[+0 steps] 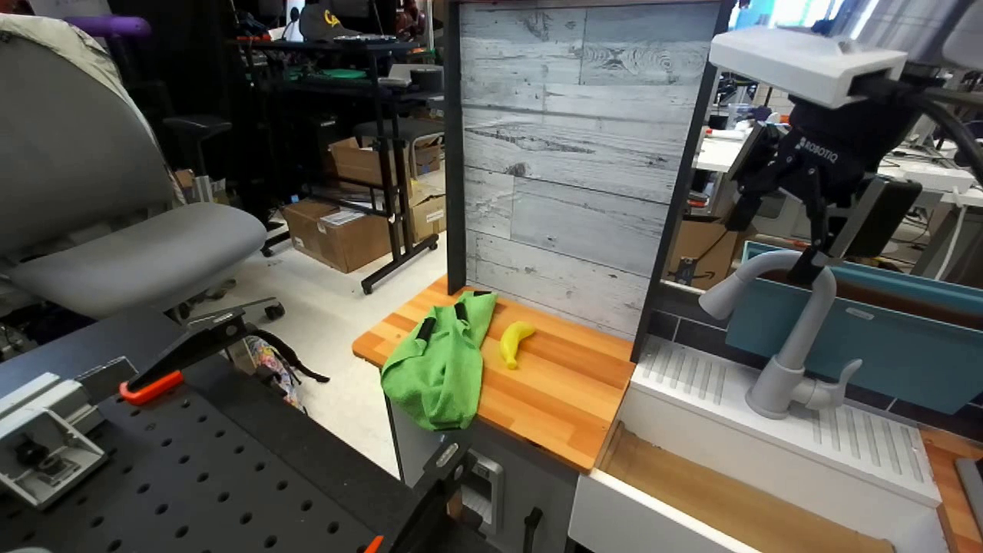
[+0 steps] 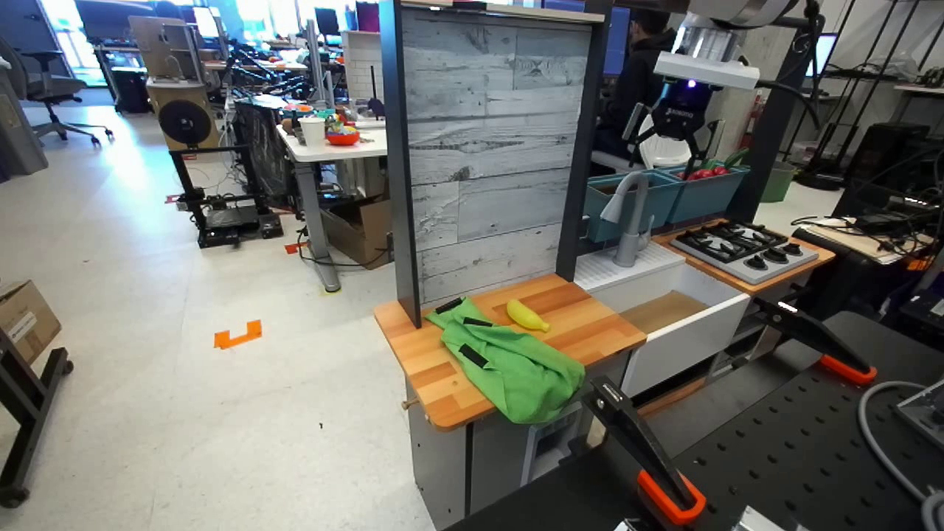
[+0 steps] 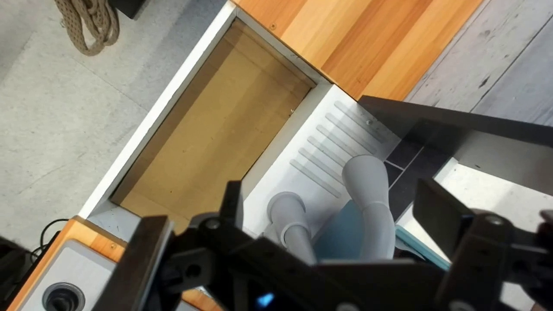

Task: Move the nozzle to the left

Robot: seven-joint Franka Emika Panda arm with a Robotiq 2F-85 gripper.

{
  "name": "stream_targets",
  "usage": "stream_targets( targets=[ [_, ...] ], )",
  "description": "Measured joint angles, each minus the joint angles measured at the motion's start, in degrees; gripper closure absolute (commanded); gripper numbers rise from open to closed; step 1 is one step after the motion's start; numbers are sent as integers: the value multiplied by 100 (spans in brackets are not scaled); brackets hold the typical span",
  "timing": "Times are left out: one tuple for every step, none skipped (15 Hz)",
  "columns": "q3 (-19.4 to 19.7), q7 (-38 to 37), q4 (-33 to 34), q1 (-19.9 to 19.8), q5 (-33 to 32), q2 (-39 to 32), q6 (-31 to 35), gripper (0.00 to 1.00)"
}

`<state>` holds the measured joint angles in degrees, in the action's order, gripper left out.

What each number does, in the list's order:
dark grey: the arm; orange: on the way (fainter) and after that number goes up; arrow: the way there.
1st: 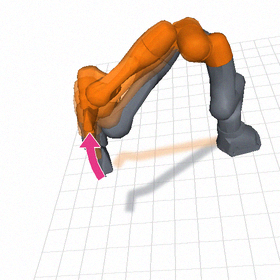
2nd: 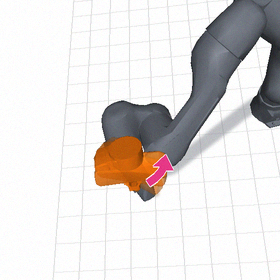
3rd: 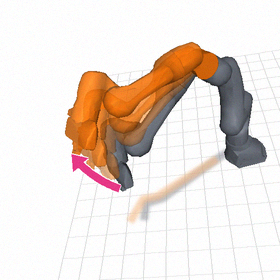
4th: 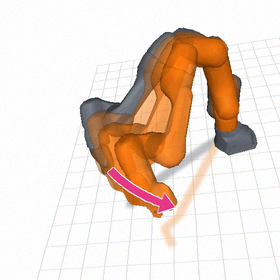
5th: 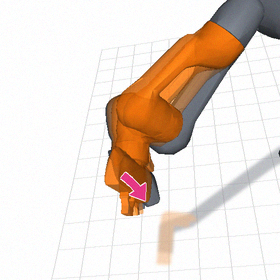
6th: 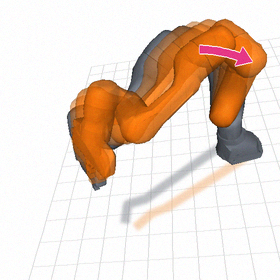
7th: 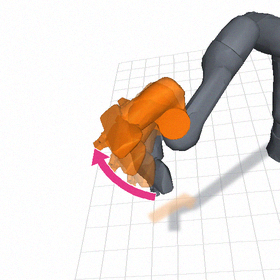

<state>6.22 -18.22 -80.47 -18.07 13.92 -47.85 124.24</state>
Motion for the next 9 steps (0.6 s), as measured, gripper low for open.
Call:
stream_targets(
  targets=[
    [17,-82,-1,34,0,-27,87,0],
    [38,-169,-1,77,0,-53,166,0],
    [58,-268,-2,132,0,-77,239,0],
    [78,-375,-2,196,-1,-97,316,0],
    [97,-492,-1,269,-1,-112,375,0],
    [120,-616,1,348,-2,-125,422,0],
    [140,-729,6,423,-3,-139,452,0],
    [166,-845,8,496,-3,-153,492,0],
    [193,-947,14,556,-4,-166,512,0]
  ],
)
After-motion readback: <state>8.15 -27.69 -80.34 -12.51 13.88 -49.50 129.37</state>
